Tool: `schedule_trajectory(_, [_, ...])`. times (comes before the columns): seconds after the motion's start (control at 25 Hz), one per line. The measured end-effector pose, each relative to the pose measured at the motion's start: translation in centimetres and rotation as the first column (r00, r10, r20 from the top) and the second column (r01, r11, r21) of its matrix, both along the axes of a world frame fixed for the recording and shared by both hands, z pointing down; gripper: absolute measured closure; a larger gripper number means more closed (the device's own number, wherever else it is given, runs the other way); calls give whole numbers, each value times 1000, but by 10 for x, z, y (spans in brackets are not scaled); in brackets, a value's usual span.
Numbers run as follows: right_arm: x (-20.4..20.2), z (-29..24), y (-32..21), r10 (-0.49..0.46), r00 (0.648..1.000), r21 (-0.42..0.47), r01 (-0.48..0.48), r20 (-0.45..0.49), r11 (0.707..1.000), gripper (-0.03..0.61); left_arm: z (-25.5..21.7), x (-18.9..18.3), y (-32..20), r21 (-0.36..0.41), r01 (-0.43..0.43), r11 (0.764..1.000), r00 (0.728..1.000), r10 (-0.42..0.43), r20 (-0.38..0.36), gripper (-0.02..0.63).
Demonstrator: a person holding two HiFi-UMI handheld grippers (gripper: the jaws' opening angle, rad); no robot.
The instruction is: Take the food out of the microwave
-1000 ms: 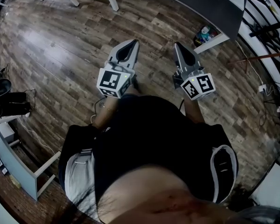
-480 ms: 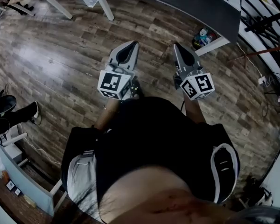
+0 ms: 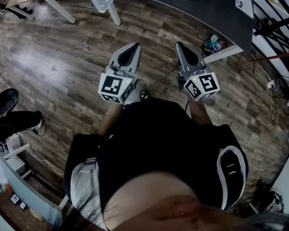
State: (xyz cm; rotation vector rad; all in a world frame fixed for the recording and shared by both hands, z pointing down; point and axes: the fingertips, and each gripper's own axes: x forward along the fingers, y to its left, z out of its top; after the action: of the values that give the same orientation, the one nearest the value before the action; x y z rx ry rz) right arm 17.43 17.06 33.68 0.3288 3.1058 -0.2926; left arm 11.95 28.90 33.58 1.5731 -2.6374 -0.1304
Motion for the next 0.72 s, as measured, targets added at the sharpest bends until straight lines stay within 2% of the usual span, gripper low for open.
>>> schedule_trajectory(0.24, [-22, 3, 19, -11, 1000, -22, 10, -22, 1000, 581, 7, -25, 16, 7, -11, 1000, 1000, 11, 3, 607])
schedule_trajectory(0.36, [-25, 2, 15, 3, 1000, -44, -4, -9, 999, 581, 12, -34, 13, 10, -18, 1000, 1000, 18, -8, 607])
schedule_trajectory(0.52, [-34, 13, 3, 31, 997, -17, -32, -64, 999, 581, 17, -43, 5, 11, -39, 999, 999, 39, -27, 607])
schedule_trajectory(0.72, [-59, 15, 0, 2, 999, -40, -3, -45, 999, 581, 18, -64, 0, 7, -23, 1000, 1000, 23, -15, 607])
